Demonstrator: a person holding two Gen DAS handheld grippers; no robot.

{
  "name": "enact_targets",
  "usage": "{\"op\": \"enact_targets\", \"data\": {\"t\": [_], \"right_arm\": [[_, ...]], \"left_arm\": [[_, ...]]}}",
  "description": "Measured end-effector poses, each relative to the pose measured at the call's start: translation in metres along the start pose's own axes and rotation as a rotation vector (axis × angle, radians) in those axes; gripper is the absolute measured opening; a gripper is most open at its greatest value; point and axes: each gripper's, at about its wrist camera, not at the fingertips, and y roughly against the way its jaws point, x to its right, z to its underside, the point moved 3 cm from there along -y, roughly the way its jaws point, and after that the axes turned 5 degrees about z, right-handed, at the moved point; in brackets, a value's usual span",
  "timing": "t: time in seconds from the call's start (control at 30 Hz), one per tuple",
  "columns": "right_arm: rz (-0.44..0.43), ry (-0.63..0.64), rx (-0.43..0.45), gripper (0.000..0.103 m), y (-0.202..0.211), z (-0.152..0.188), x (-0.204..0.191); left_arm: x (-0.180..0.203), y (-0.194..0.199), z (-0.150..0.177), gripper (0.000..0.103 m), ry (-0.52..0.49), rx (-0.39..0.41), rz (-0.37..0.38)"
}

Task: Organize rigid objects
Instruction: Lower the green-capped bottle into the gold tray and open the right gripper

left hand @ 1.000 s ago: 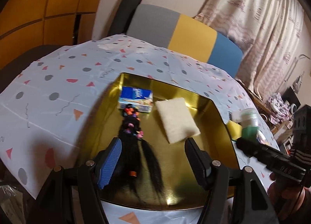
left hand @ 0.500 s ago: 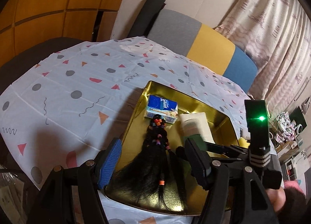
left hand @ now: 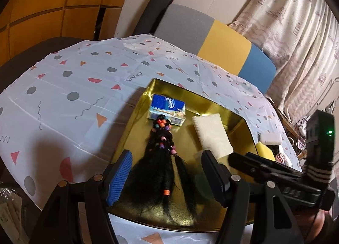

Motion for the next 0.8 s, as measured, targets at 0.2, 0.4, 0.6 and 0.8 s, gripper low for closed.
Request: {"op": "enact_targets", "data": {"t": [0.2,0.4,0.6,0.8], "right_arm": [[0.036,-0.052,0.063,0.085,0.031,0.01,0.022],[0.089,-0.121,0.084,0.086,0.051,0.025,0.05],[0.167,-0.144,0.083,0.086,0.063,0.047,0.08],[0.221,-0.185,0.062,0.086,0.068,0.073,0.111]], "left_arm": [[0.014,0.0,0.003,0.068,-0.037,-0.007,0.016],[0.035,-0.006,0.012,0.068,-0.075,-0.043,0.072],[0.07,-0.007,0.028,0.068,-0.164,-0.074,0.126],[0.099,-0.008,0.051,0.069,-0.227,-0.126,0.19]]}}
